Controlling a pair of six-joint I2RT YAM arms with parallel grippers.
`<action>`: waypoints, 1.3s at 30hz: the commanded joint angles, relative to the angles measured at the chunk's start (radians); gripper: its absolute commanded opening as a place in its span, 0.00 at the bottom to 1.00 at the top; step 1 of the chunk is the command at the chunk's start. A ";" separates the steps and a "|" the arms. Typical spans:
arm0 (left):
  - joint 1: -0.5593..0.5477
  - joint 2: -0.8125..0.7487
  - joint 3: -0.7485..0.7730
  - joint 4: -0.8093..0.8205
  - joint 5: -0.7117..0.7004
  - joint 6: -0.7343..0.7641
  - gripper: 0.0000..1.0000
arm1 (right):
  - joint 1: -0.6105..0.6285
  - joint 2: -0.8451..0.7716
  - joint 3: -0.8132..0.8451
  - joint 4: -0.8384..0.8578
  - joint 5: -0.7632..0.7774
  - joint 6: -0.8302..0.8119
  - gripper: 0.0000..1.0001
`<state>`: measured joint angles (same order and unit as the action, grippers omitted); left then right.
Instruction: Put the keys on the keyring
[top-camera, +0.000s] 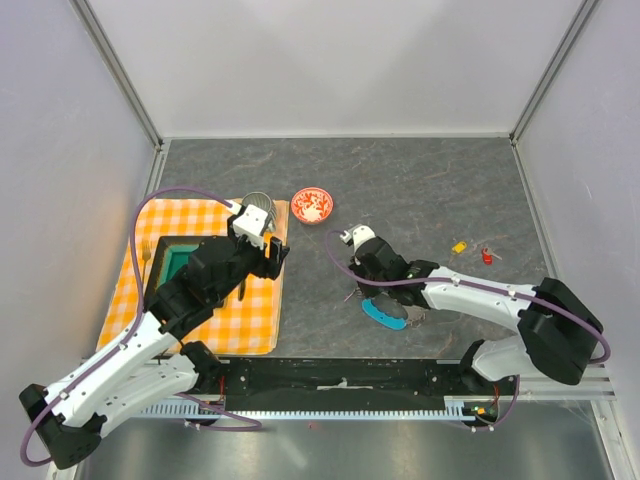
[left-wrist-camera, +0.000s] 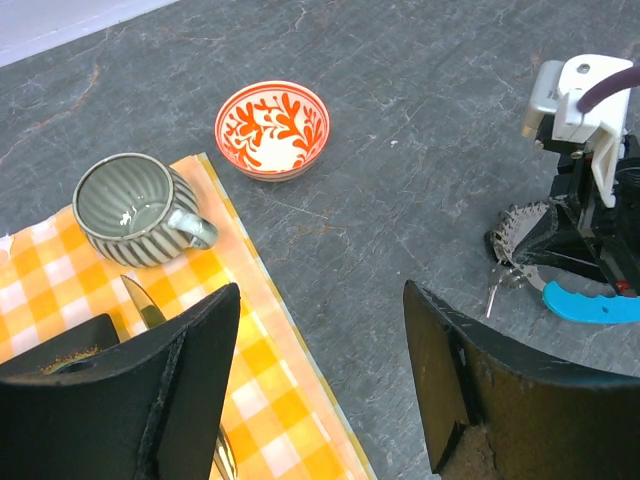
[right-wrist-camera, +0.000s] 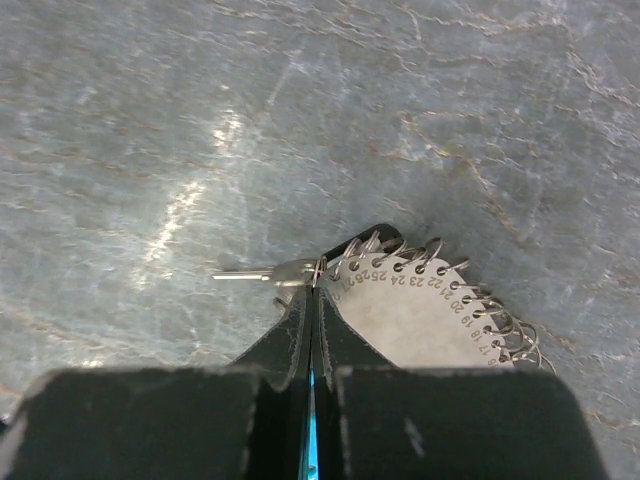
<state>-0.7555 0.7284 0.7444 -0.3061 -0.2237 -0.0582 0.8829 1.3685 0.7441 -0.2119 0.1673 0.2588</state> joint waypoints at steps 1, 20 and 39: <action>0.007 0.002 -0.004 0.016 0.024 0.014 0.72 | 0.001 0.033 0.012 -0.067 0.116 0.010 0.00; 0.015 0.049 0.007 -0.005 0.067 0.001 0.73 | -0.027 -0.026 -0.046 -0.153 0.103 0.071 0.03; 0.022 0.029 0.006 -0.008 0.069 0.003 0.73 | -0.048 0.078 0.066 -0.089 0.103 0.033 0.44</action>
<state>-0.7406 0.7738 0.7444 -0.3103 -0.1711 -0.0586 0.8433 1.4017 0.7914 -0.3447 0.2546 0.3099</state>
